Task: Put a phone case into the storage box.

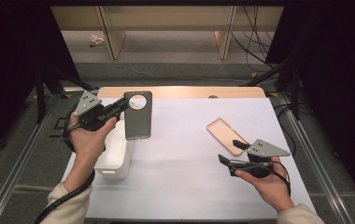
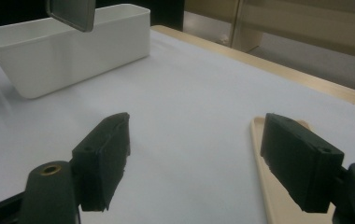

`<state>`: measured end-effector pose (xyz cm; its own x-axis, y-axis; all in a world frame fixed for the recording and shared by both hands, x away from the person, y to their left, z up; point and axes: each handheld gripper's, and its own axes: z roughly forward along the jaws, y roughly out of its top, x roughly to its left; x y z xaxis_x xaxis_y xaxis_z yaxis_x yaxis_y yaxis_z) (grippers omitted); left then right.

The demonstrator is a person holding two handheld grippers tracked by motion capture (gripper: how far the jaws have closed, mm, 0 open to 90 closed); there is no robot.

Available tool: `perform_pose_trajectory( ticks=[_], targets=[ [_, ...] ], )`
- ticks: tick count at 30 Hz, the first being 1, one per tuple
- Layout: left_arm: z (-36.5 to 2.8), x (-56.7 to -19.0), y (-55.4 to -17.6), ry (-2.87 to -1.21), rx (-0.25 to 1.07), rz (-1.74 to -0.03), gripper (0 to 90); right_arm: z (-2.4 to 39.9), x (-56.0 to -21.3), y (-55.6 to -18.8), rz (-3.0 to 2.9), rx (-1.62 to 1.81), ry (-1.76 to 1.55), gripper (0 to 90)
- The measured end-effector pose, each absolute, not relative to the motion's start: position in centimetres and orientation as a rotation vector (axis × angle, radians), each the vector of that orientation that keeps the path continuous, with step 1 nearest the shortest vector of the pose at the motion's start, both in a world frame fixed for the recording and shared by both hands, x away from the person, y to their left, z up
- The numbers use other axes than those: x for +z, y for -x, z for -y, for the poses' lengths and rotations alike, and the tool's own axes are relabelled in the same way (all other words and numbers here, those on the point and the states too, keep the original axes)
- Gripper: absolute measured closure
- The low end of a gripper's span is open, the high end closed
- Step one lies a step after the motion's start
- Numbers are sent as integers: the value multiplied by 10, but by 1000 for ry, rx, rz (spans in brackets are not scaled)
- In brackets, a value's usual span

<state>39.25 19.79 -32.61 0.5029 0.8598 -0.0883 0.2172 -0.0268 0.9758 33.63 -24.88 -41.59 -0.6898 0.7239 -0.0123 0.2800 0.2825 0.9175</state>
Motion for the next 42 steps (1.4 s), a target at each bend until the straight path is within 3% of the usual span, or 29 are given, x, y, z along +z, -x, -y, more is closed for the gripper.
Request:
perform_pose_trajectory(
  ticks=[29, 42],
  targets=[
    [-226, -318, -403, -1569, 667, -958, 829, 248, -418, -338, -2128, 1399, -920, 267],
    [-234, -315, -412, -1584, 680, -957, 829, 249, -419, -339, -2117, 1423, -929, 202]
  ],
)
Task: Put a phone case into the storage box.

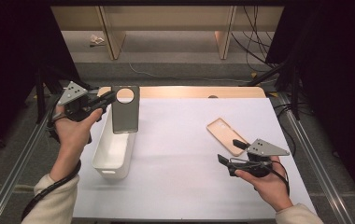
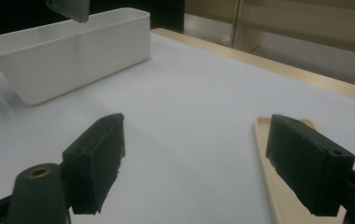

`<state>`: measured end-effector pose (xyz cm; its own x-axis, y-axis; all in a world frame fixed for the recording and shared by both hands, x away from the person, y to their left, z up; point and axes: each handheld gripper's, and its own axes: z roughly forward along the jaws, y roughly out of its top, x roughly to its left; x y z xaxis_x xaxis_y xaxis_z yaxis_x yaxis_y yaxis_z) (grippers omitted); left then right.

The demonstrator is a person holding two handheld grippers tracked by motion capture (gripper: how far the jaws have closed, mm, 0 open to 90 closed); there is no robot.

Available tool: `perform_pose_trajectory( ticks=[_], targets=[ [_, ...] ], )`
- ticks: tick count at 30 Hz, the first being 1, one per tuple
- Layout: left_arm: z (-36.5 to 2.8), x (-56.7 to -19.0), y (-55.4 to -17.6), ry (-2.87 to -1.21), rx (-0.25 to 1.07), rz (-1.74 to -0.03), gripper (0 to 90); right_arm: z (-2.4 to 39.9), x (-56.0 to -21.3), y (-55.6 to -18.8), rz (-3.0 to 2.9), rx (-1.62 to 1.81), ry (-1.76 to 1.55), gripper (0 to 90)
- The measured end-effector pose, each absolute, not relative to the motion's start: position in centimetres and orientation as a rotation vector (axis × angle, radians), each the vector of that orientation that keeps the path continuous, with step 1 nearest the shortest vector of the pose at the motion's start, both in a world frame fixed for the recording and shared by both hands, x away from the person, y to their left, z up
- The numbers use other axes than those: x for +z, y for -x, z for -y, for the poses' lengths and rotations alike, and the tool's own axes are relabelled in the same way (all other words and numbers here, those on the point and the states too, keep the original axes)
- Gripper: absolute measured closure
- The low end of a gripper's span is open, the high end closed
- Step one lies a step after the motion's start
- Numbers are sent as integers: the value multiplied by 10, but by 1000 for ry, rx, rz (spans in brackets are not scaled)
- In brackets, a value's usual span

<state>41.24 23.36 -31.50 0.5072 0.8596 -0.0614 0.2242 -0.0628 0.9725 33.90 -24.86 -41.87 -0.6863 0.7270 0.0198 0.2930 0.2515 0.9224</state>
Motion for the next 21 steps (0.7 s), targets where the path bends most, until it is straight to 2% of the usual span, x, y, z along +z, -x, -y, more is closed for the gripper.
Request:
perform_pose_trajectory(
  ticks=[21],
  targets=[
    [-247, -317, -429, -1575, 677, -983, 829, 249, -421, -340, -2117, 1406, -941, 187]
  ],
)
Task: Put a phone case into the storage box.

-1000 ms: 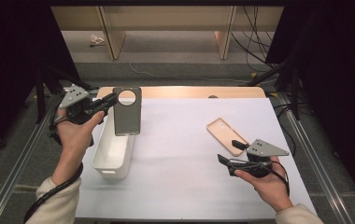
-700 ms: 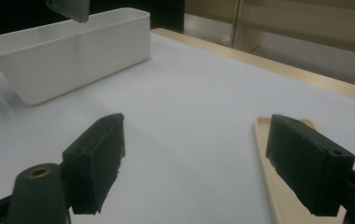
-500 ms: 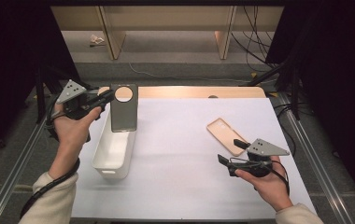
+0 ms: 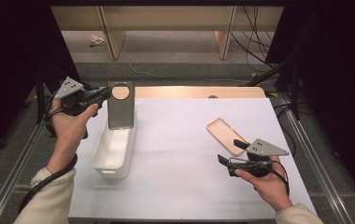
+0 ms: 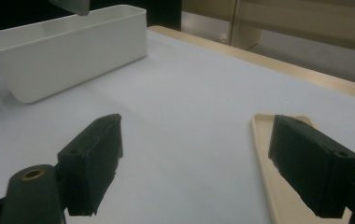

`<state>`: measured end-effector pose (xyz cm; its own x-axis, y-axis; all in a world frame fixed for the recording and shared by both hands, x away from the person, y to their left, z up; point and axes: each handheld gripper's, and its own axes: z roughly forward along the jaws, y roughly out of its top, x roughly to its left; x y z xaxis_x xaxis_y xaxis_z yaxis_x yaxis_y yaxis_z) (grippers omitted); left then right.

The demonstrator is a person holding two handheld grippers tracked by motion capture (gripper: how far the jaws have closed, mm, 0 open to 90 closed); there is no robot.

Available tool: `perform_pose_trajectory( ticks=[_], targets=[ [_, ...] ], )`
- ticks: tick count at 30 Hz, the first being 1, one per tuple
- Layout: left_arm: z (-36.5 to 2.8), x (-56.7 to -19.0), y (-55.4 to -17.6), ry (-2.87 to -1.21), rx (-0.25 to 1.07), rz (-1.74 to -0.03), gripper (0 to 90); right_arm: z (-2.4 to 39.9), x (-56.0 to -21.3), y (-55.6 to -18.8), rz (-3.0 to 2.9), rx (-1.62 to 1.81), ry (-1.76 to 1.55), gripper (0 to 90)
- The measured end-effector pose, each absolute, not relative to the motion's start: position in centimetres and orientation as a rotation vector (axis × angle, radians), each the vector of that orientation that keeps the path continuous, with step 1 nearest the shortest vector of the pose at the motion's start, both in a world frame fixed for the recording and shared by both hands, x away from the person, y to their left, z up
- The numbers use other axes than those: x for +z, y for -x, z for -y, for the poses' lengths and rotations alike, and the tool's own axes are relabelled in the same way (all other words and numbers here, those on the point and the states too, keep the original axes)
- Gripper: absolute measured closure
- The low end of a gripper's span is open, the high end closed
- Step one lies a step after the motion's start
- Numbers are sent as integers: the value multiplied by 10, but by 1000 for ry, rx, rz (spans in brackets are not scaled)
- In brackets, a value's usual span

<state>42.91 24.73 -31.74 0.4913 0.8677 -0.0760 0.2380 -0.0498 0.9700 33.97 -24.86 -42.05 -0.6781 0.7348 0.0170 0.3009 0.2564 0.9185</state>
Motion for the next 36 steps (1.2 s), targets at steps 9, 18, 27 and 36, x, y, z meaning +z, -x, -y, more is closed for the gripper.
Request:
perform_pose_trajectory(
  ticks=[9, 18, 27, 36],
  targets=[
    [-253, -319, -437, -1589, 691, -992, 829, 249, -421, -340, -2116, 1405, -947, 191],
    [-258, -325, -443, -1605, 700, -985, 829, 249, -422, -341, -2111, 1404, -957, 194],
    [-258, -328, -449, -1612, 712, -986, 829, 250, -422, -341, -2108, 1402, -961, 197],
    [-258, -329, -454, -1623, 723, -989, 829, 250, -422, -342, -2107, 1403, -960, 198]
  ],
)
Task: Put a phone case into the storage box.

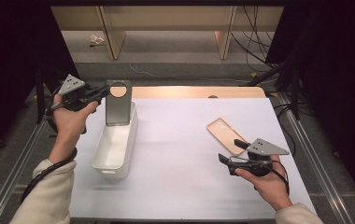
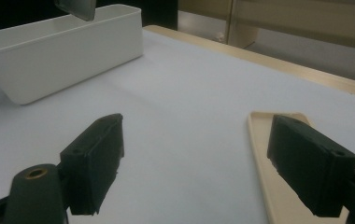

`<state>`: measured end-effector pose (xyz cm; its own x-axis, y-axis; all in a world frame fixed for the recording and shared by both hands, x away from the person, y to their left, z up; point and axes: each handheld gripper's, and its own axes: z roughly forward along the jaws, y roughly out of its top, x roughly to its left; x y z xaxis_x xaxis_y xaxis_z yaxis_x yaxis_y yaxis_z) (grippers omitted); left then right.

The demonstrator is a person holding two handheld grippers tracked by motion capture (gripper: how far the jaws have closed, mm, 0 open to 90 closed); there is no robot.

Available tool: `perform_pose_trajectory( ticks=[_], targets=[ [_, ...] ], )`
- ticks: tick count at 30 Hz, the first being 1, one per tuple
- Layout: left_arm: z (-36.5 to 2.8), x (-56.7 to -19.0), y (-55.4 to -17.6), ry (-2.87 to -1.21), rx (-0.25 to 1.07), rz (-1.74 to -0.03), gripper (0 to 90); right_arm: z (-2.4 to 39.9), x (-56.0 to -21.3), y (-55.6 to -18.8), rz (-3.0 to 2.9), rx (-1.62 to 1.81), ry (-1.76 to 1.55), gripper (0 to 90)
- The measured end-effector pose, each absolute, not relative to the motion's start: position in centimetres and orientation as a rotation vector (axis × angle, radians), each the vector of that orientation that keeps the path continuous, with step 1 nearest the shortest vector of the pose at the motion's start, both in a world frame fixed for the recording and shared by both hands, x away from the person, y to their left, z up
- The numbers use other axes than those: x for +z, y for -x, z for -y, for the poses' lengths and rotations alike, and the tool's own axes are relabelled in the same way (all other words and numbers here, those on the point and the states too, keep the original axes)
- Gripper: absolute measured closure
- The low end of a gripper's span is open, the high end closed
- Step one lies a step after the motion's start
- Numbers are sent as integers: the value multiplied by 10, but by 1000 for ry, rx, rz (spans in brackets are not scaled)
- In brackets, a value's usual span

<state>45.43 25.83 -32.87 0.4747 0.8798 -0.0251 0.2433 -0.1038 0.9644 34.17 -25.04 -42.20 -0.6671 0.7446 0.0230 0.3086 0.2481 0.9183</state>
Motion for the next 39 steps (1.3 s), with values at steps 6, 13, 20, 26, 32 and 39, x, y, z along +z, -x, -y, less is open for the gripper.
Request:
perform_pose_trajectory(
  ticks=[6, 13, 20, 26, 32, 39],
  targets=[
    [-260, -332, -459, -1631, 720, -996, 829, 250, -422, -342, -2108, 1401, -963, 199],
    [-259, -332, -464, -1633, 722, -1002, 829, 250, -422, -342, -2107, 1401, -962, 200],
    [-260, -332, -469, -1643, 728, -1013, 829, 250, -422, -342, -2108, 1403, -963, 202],
    [-260, -334, -473, -1637, 720, -1015, 829, 251, -422, -342, -2110, 1404, -964, 202],
    [-261, -335, -476, -1644, 719, -1013, 829, 251, -423, -342, -2109, 1403, -964, 202],
    [-262, -335, -480, -1653, 713, -1009, 829, 250, -422, -342, -2108, 1402, -963, 201]
  ],
)
